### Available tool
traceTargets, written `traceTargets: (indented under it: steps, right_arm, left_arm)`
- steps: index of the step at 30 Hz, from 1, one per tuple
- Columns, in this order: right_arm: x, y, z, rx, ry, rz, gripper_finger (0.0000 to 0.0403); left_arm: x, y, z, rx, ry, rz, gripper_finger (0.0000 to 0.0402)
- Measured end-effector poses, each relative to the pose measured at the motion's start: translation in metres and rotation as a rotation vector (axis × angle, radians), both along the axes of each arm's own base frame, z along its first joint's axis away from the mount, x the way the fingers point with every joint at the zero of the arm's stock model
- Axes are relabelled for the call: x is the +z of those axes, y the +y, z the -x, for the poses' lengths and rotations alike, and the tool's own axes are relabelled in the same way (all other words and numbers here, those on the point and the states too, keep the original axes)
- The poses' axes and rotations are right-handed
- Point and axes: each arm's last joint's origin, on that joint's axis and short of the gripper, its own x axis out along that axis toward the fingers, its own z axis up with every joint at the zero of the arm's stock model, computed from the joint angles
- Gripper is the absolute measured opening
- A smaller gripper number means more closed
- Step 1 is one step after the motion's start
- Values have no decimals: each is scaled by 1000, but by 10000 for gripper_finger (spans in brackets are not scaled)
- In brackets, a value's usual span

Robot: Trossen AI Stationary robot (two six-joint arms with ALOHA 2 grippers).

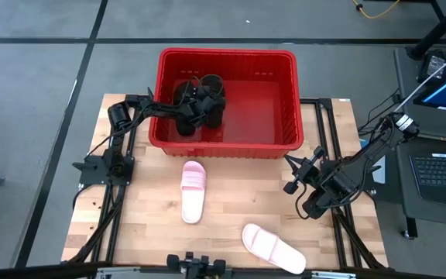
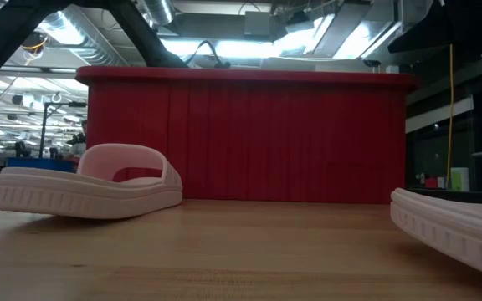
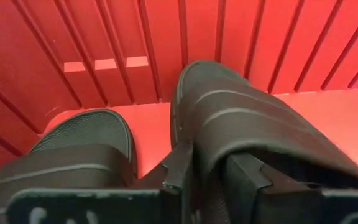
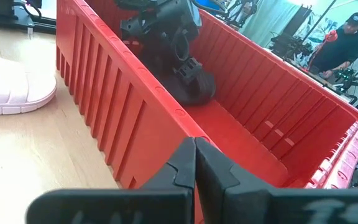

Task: Pick and place slides into bin
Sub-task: Put the black slipper into the red bin

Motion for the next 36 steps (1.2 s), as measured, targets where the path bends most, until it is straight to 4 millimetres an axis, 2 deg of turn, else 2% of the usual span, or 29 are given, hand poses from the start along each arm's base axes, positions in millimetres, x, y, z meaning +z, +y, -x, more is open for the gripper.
traceTargets:
  steps: [5,11,19,29,36]
  right_arm:
    - [0,0,0,0,0,0,10]
    - [0,0,0,0,1,-1,10]
    - [0,0,0,1,2,-1,10]
    - [0,0,0,1,3,1,10]
    - [0,0,0,5,12,-13,10]
  left_arm:
    - [0,0,0,-1,0,1,96]
    - [-1,0,1,-1,13,8,111]
    - [0,-2,1,-33,84,11,114]
    - [19,-5,2,-117,104,15,114]
    - [15,-6,5,-145,210,41,116]
